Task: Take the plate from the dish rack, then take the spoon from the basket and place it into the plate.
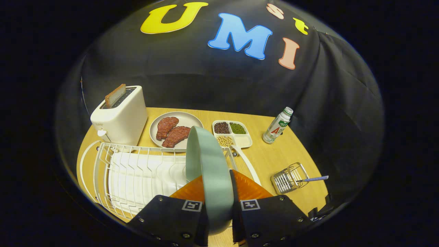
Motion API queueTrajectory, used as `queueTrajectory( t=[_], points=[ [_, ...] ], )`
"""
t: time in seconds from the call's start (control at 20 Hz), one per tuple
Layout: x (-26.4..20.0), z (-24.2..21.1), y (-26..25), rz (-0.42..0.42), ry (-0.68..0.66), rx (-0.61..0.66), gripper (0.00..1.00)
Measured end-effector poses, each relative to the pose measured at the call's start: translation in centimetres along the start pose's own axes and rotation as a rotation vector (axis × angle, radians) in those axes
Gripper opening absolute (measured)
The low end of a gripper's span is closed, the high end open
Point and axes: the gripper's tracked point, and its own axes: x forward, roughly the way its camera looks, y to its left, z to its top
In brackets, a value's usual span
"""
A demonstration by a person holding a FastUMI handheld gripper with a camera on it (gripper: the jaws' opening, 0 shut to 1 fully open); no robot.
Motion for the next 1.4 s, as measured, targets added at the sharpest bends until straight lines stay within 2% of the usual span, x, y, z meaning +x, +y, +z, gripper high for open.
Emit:
queueTrajectory(
  t=[0.1, 0.35, 0.65, 1.0, 1.4],
  points=[
    [-1.0, 0.6, -0.2, -0.049, -0.017, -0.065, 0.26],
    [-3.5, 1.7, 0.0, -0.061, -0.068, -0.078, 0.26],
    [-8.8, 0.8, -2.9, -0.080, -0.128, -0.105, 0.26],
    [-13.1, -5.1, -6.2, -0.041, -0.125, -0.114, 0.26],
    [-13.8, -13.3, -7.9, 0.028, -0.064, -0.111, 0.26]
  ],
)
